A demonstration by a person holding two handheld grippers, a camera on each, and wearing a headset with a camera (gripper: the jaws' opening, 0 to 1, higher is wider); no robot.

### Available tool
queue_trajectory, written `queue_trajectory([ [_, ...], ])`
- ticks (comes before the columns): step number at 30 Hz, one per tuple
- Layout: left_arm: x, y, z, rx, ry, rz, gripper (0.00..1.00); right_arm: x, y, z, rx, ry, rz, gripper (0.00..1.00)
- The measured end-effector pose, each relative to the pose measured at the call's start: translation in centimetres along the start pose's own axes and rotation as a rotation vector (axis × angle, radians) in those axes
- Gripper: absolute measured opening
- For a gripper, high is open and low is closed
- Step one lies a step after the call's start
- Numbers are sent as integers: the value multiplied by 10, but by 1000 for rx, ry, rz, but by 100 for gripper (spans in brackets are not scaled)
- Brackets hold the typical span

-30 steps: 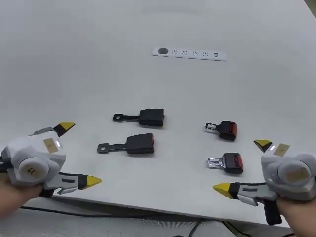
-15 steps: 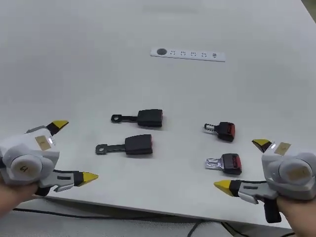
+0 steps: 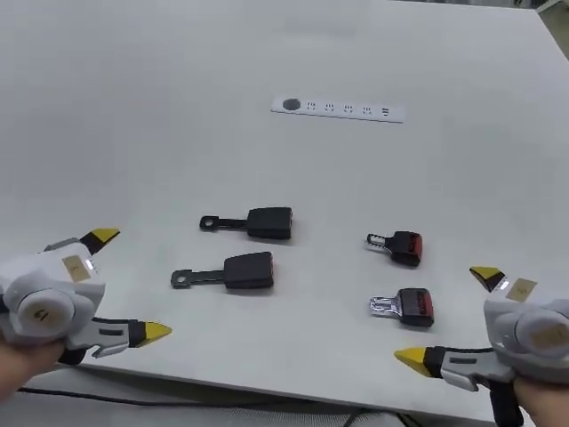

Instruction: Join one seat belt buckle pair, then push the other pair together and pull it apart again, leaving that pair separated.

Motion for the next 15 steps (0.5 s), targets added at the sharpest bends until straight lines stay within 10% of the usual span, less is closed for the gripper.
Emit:
queue_trajectory([
  [15,0,1,-2,26,-3,0,96,22,17,13,-24,33,5,100],
])
Point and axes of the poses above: the centre of the closed fingertips' face, and the gripper's own axes: x roughly backward along the fingers, z roughly to its right, y roughly out of its underside, the point moved 6 cm from there along x, roughly backward along the fingers, and after that the axes turned 7 degrees about y, right-handed, at the moved point
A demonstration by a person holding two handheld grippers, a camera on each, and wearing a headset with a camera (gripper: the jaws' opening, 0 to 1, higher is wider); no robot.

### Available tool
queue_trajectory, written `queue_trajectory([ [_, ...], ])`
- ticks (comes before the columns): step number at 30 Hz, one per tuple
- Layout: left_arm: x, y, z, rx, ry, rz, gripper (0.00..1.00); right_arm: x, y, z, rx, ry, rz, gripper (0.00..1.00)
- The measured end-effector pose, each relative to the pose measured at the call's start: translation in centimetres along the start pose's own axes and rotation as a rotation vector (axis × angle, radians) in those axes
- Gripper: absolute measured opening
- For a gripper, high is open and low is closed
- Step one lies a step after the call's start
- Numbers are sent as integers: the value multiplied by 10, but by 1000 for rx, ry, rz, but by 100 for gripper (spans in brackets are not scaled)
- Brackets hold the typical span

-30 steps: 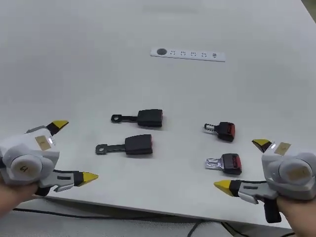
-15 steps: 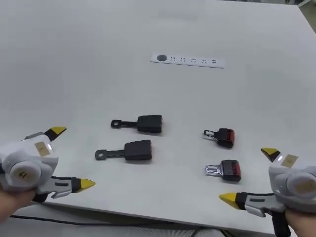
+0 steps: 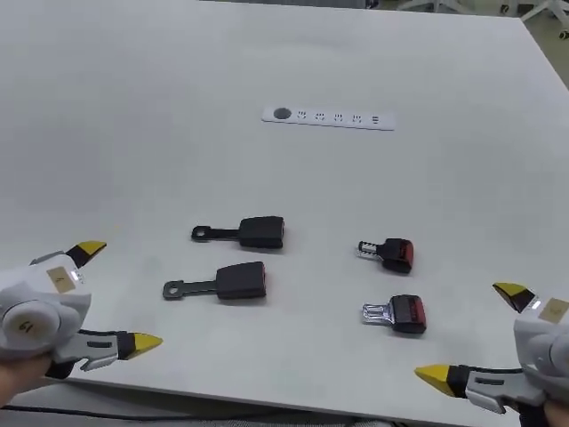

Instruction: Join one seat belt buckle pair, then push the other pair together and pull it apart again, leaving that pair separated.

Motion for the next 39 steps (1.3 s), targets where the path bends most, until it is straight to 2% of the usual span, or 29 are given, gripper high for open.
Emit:
queue_trajectory([
  [6,0,0,0,-11,-9,-10,97,0,-2,0,5,-5,-3,100],
  [11,0,0,3,-1,7,-27,91,0,-8,-1,8,-10,5,97],
  [14,0,1,4,-3,10,-32,92,-1,-10,-1,12,-12,10,97],
  [19,3,1,-2,26,-11,-21,93,-2,-11,-2,6,-16,11,97],
  [23,2,3,-3,34,-15,-31,94,-5,-10,-4,5,-17,8,97],
  [28,1,13,-3,36,-9,-89,93,-8,-11,-8,5,-23,5,97],
  [30,2,11,-5,26,-23,-82,94,-9,-12,-10,2,-27,7,97],
  [33,3,11,-7,45,-29,-75,93,-10,-13,-11,1,-33,9,97],
  [39,3,11,-6,56,-9,-76,93,-10,-15,-11,-14,-63,-1,85],
])
Point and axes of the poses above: the centre of the closed fingertips' face, and the gripper's own axes: x roughly backward along the fingers, z roughly to its right, y roughly out of its underside, the point moved 6 cm from there along x, roughly backward along the fingers, and after that the axes turned 7 degrees about y, right-handed, at the moved point
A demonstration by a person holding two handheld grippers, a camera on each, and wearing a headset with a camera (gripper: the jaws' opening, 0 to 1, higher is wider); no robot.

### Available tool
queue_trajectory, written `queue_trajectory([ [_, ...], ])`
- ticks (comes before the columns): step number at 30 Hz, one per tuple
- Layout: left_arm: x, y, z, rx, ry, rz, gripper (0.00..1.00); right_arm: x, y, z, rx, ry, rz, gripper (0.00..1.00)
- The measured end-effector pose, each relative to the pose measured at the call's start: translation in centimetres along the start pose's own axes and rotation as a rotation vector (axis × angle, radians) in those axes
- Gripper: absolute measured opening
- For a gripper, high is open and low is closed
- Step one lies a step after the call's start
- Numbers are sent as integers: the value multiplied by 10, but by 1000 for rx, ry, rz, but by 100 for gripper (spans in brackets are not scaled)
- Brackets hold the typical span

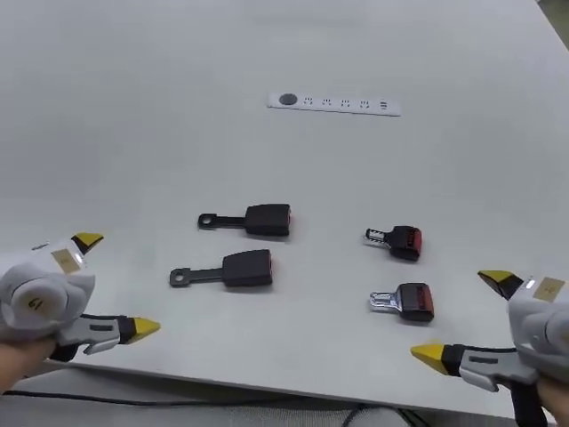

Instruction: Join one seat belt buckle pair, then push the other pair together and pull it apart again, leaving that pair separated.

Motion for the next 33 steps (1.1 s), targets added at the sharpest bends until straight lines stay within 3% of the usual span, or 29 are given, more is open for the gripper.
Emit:
queue_trajectory([
  [2,1,-3,-1,33,26,21,88,1,-1,1,12,-9,-3,84],
  [7,2,-5,-2,92,79,58,88,3,-8,6,31,-34,1,77],
  [11,2,-8,-3,58,106,46,87,5,-16,9,38,-55,14,75],
  [13,1,-9,-3,57,144,28,85,7,-20,7,50,-84,21,73],
  [15,0,-10,-4,31,157,28,81,8,-23,8,53,-96,28,67],
  [19,-3,-11,-9,-18,173,1,76,3,-22,10,75,-133,17,67],
  [24,-9,-20,-5,-54,258,-1,72,2,-26,9,115,-176,0,67],
  [28,-16,-23,-5,-126,287,-23,69,0,-29,9,138,-198,-9,66],
  [33,-22,-35,-7,-211,322,-28,60,-5,-31,6,177,-237,-22,66],
])
Point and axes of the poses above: the centre of the closed fingertips' face, and the gripper's own axes: x roughly backward along the fingers, z roughly to its right, y roughly out of its underside, the point moved 6 cm from there along x, roughly backward along the fingers, and after that the axes turned 7 degrees about y, right-handed, at the moved point
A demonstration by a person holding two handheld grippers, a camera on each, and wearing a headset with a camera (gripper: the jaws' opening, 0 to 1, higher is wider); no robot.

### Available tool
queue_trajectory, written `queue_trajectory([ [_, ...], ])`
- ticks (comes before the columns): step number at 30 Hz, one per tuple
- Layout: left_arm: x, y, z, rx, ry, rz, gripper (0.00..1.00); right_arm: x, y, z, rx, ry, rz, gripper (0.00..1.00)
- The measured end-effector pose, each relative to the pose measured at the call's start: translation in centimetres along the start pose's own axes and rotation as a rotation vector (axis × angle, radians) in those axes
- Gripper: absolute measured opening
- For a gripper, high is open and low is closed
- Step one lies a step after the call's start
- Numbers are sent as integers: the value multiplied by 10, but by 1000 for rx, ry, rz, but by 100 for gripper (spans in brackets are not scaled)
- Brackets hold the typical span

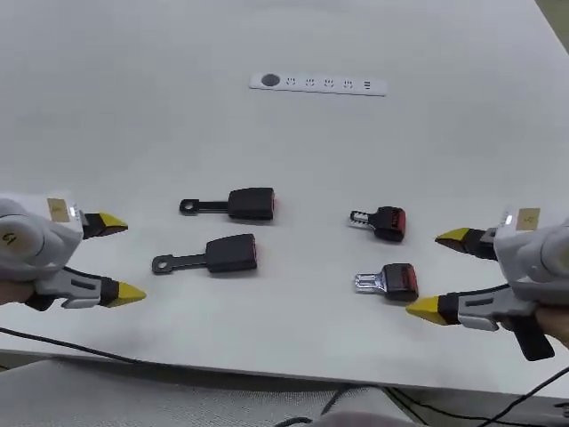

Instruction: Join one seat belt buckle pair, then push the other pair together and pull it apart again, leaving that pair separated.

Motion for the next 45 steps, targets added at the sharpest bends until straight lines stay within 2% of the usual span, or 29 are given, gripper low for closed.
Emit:
queue_trajectory([
  [4,-7,-9,-3,-40,39,-13,57,-5,0,-1,54,-48,-21,60],
  [7,-13,-11,-4,-71,77,-36,52,-8,-2,3,93,-59,-30,58],
  [12,-23,-20,-4,-82,130,-54,50,-13,-4,4,136,-118,-47,49],
  [18,-36,-42,-2,-58,151,-19,49,-22,0,4,190,-163,-92,46],
  [22,-47,-49,-2,-65,156,-17,46,-26,4,6,224,-178,-120,45],
  [27,-61,-52,-4,-67,159,-24,44,-32,7,11,230,-189,-139,44],
  [33,-77,-48,-7,-90,172,-73,44,-40,14,17,242,-199,-163,43],
  [36,-83,-48,-8,-87,182,-85,44,-41,16,18,251,-202,-183,43],
  [45,-95,-55,-11,-141,212,-118,43,-53,16,18,294,-226,-207,42],
])
Point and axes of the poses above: the centre of the closed fingertips' face, and the gripper's own axes: x roughly backward along the fingers, z roughly to its right, y roughly out of its underside, the point moved 6 cm from there along x, roughly backward along the fingers, and after that the axes turned 7 degrees about y, right-handed, at the moved point
